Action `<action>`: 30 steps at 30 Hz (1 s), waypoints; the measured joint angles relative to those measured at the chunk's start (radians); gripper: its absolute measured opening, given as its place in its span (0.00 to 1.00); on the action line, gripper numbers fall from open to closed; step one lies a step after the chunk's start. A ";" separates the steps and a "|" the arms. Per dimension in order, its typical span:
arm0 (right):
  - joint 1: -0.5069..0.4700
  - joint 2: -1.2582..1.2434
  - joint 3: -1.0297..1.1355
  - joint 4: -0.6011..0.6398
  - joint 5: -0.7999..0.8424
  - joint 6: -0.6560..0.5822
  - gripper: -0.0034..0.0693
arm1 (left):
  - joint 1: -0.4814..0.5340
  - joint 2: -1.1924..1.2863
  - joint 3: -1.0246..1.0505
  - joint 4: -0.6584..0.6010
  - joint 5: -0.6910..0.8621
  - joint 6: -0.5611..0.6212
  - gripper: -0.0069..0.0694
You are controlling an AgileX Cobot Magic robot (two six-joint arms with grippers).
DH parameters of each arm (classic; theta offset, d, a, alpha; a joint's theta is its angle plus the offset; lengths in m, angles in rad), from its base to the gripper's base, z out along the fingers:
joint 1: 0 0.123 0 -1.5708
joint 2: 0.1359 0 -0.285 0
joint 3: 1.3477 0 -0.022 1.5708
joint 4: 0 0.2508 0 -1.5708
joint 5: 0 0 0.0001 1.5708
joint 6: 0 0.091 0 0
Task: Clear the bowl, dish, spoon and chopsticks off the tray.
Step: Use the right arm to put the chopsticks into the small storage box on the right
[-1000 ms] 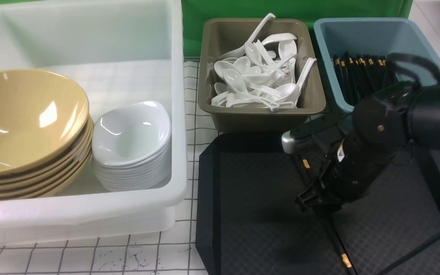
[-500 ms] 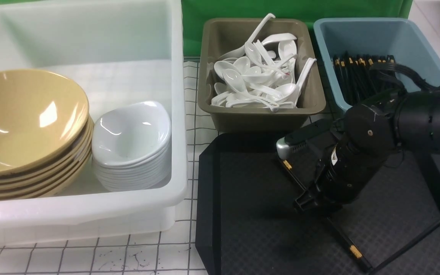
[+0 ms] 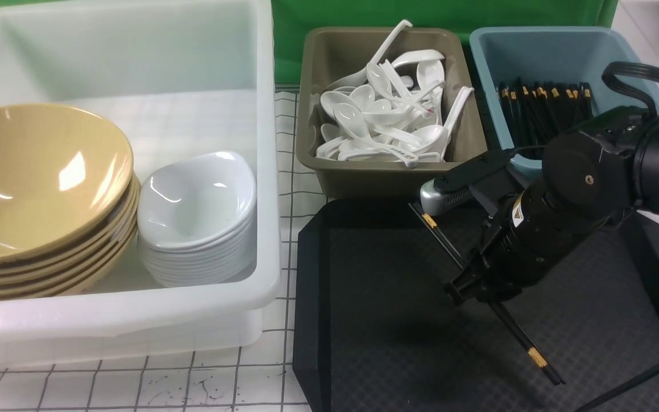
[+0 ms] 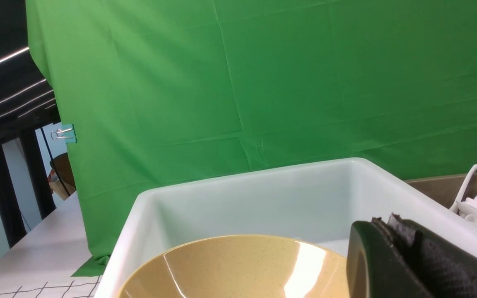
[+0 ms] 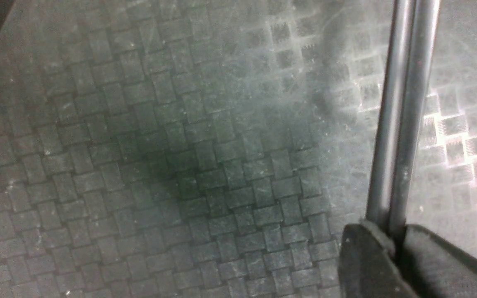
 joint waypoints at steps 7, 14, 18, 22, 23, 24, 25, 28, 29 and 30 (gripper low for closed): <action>0.009 0.000 0.000 0.074 0.029 -0.084 0.23 | 0.000 0.000 0.000 0.000 -0.001 0.000 0.08; 0.025 0.000 0.000 0.099 0.036 -0.105 0.23 | 0.000 0.000 0.000 0.001 -0.001 0.000 0.08; 0.026 -0.028 -0.002 0.099 0.039 -0.115 0.23 | 0.000 0.000 0.000 0.001 -0.001 0.000 0.08; 0.026 -0.082 -0.036 0.097 0.061 -0.135 0.23 | 0.000 0.000 0.000 0.001 -0.001 0.000 0.08; 0.026 -0.117 -0.071 0.081 0.072 -0.138 0.23 | 0.000 0.000 0.000 0.001 -0.001 0.000 0.08; 0.026 -0.138 -0.098 0.058 0.075 -0.139 0.23 | 0.000 0.000 0.000 0.001 -0.001 0.000 0.08; 0.026 -0.164 -0.135 0.015 0.079 -0.139 0.23 | 0.000 0.000 0.000 0.001 -0.001 0.000 0.08; 0.013 -0.181 -0.211 -0.091 0.077 -0.138 0.23 | 0.000 0.000 0.000 0.001 -0.001 0.000 0.08; -0.012 -0.180 -0.265 -0.163 0.050 -0.134 0.23 | 0.000 0.000 0.000 0.001 -0.001 0.000 0.08; -0.039 -0.173 -0.290 -0.193 0.020 -0.129 0.23 | 0.000 0.000 0.000 0.001 -0.001 0.000 0.08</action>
